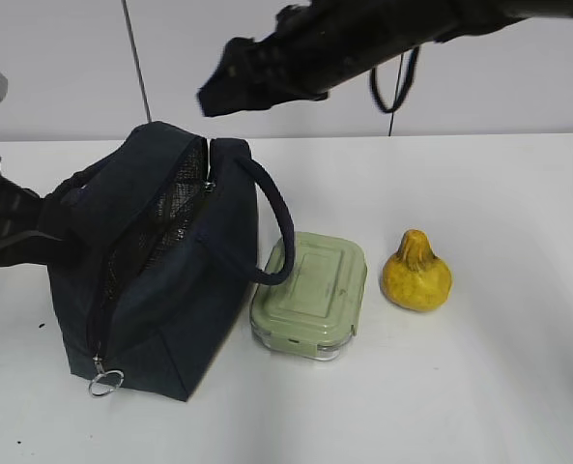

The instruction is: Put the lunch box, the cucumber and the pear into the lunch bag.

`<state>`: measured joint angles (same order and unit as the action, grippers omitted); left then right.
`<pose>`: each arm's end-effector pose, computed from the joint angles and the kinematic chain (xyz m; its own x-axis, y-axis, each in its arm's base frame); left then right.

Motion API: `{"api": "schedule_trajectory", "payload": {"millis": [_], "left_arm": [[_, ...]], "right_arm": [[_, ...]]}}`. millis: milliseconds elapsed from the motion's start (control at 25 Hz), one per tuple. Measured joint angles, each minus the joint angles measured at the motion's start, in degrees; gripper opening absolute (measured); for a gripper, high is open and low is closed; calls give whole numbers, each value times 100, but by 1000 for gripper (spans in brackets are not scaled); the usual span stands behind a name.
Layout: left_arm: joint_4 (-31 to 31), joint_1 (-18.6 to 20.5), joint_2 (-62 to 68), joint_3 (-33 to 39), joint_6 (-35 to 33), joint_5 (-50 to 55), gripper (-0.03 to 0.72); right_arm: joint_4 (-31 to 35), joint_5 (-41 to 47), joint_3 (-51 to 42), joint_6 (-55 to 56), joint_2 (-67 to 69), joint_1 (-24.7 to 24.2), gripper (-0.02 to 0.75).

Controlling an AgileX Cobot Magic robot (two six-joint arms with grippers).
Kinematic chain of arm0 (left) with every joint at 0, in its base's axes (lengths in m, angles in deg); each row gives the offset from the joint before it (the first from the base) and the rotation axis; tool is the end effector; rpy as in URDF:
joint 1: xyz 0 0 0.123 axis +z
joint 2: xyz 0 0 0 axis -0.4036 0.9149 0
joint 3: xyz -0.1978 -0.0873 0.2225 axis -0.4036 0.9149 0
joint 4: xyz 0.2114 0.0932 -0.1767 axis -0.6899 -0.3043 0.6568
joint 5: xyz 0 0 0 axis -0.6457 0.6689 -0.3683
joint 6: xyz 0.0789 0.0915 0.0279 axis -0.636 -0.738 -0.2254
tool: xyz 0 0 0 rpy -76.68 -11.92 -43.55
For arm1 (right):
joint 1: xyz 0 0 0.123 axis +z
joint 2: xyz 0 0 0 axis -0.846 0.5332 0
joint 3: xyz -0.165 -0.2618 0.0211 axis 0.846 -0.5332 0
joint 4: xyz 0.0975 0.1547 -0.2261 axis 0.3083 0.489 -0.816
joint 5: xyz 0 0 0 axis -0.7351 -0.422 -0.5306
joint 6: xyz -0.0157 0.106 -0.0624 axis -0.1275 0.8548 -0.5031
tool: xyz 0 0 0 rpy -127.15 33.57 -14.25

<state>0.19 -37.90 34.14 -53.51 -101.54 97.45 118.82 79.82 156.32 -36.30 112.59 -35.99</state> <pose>0.2699 -0.1070 0.2401 -0.8229 0.1670 -0.5431 0.3631 0.8897 -0.2767 0.4471 0.2492 0.2962 -0.5339 -0.2905 -0.7941 -0.7395 0.6157 0.2720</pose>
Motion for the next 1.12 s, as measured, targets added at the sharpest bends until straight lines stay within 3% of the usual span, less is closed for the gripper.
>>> {"api": "schedule_trajectory", "payload": {"millis": [160, 320, 440, 600, 1120], "left_arm": [[0, 0, -17, 0, 0, 13, -16], [0, 0, -24, 0, 0, 13, -16], [0, 0, -30, 0, 0, 13, -16], [0, 0, -32, 0, 0, 13, -16], [-5, 0, -36, 0, 0, 1, -16]], "right_arm": [[-1546, 695, 0, 1403, -129, -527, 596], [-3438, 1371, -100, 2800, -129, -603, 594], [-4184, 1601, -281, 3378, -129, -603, 592], [-4474, 1742, -533, 3708, -129, -603, 584], [-4604, 1759, -596, 3790, 691, -603, 450]]}}
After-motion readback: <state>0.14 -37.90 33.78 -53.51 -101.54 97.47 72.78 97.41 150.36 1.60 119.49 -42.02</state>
